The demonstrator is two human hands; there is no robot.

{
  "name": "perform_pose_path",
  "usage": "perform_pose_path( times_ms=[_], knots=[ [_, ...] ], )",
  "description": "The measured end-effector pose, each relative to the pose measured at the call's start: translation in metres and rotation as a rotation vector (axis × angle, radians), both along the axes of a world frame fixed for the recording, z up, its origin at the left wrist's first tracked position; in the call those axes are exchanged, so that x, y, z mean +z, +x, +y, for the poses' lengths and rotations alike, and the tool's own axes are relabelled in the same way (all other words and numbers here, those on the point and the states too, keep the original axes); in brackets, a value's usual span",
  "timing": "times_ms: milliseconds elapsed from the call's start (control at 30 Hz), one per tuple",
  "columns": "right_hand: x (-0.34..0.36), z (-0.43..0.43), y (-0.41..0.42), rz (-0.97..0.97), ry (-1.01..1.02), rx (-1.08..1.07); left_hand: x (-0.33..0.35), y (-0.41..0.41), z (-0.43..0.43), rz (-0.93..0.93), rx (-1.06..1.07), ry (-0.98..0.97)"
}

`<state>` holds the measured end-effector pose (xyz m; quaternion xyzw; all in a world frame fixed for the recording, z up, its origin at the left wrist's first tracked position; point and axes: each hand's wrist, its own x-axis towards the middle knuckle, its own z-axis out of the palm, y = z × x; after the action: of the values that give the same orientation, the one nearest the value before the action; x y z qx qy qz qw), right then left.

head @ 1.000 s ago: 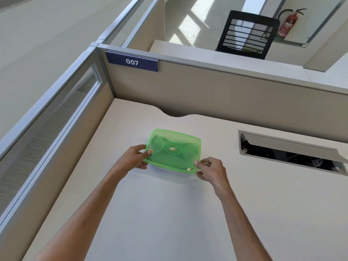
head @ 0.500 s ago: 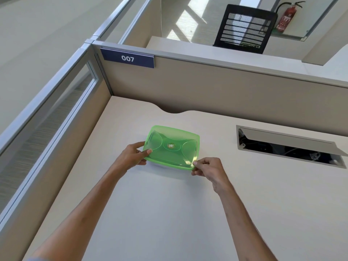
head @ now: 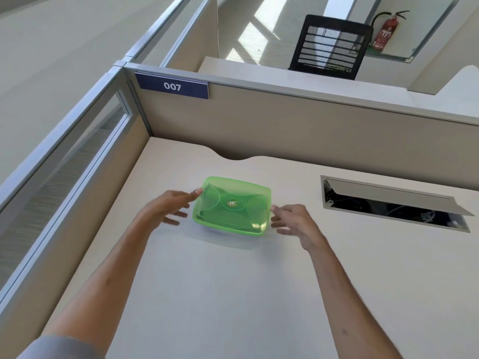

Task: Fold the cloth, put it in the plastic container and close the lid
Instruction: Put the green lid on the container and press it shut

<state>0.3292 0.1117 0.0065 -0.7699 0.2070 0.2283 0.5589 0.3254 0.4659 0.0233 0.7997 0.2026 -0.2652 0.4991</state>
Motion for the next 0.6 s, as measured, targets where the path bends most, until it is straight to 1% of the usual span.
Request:
perform_pose_path(
  times_ms=[67, 133, 267, 367, 533, 600],
  knots=[
    [-0.004, 0.016, 0.014, -0.13, -0.052, -0.131, -0.006, 0.015, -0.015, -0.167, 0.13, 0.003],
    [-0.008, 0.033, 0.026, -0.162, -0.039, -0.234, -0.015, 0.029, -0.036, -0.25, 0.271, -0.069],
    [-0.016, 0.043, 0.039, -0.114, -0.065, -0.31, -0.029, 0.047, -0.058, -0.214, 0.445, -0.214],
    [-0.018, 0.041, 0.047, -0.111, -0.076, -0.316, -0.038, 0.05, -0.06, -0.192, 0.523, -0.252],
    [-0.018, 0.037, 0.059, -0.068, -0.062, -0.314, -0.042, 0.05, -0.06, -0.104, 0.688, -0.331],
    [-0.017, 0.037, 0.063, -0.051, -0.065, -0.311, -0.042, 0.05, -0.063, -0.091, 0.72, -0.343]
  ],
)
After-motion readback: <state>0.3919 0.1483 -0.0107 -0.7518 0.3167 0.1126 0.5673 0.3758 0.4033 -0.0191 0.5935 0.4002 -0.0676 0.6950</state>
